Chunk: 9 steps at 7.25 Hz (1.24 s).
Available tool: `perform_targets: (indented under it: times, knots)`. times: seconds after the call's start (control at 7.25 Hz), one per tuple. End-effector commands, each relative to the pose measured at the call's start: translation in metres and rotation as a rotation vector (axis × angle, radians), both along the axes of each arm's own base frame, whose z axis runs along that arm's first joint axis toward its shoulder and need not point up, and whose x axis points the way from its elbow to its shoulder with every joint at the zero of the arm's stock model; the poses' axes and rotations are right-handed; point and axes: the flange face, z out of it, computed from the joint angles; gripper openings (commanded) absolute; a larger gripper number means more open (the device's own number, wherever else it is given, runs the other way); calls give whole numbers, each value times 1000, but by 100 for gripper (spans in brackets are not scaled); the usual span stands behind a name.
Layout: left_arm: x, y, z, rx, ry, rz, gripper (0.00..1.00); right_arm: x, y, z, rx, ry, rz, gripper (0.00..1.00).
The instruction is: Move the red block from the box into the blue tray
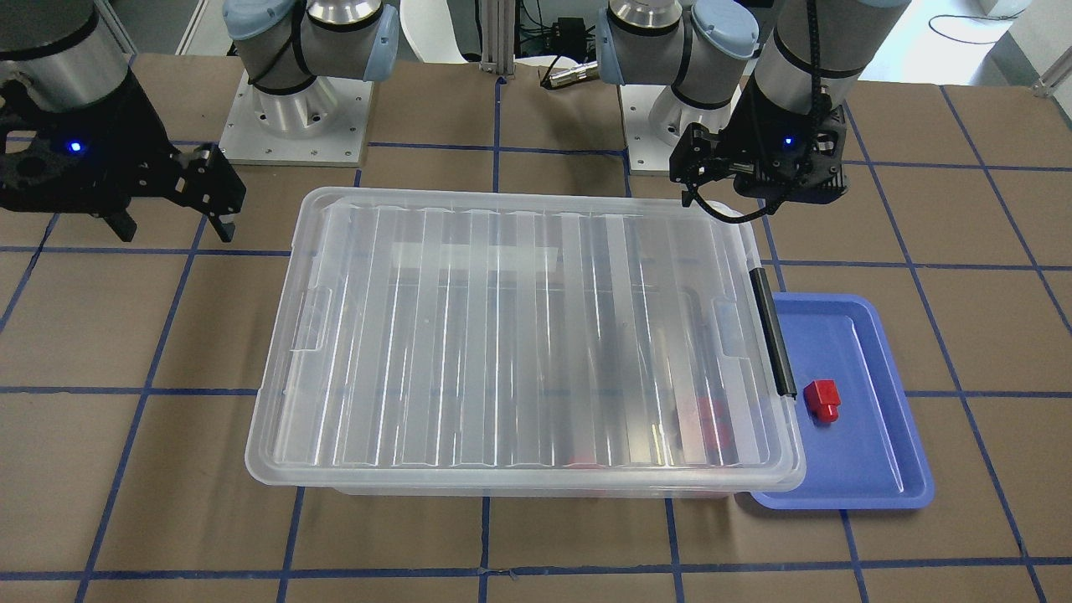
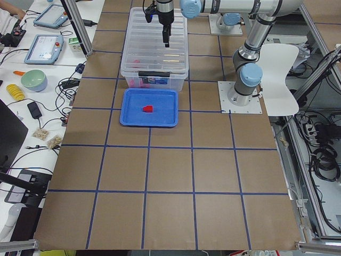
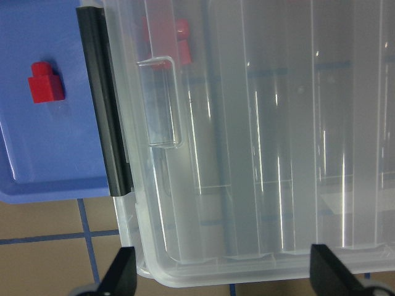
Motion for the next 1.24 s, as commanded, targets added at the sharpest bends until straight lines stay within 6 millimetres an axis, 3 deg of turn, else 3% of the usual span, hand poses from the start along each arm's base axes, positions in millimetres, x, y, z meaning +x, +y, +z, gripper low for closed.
perform_targets:
  times: [0.0, 0.14, 1.1]
  knots:
    - [0, 0, 0, -1, 1, 1, 100, 33, 22, 7, 49, 7, 10, 100]
    - [1, -1, 1, -3, -1, 2, 100, 45, 24, 8, 45, 18, 22, 100]
    - [0, 0, -1, 0, 4, 1, 100, 43, 20, 11, 32, 31, 34, 100]
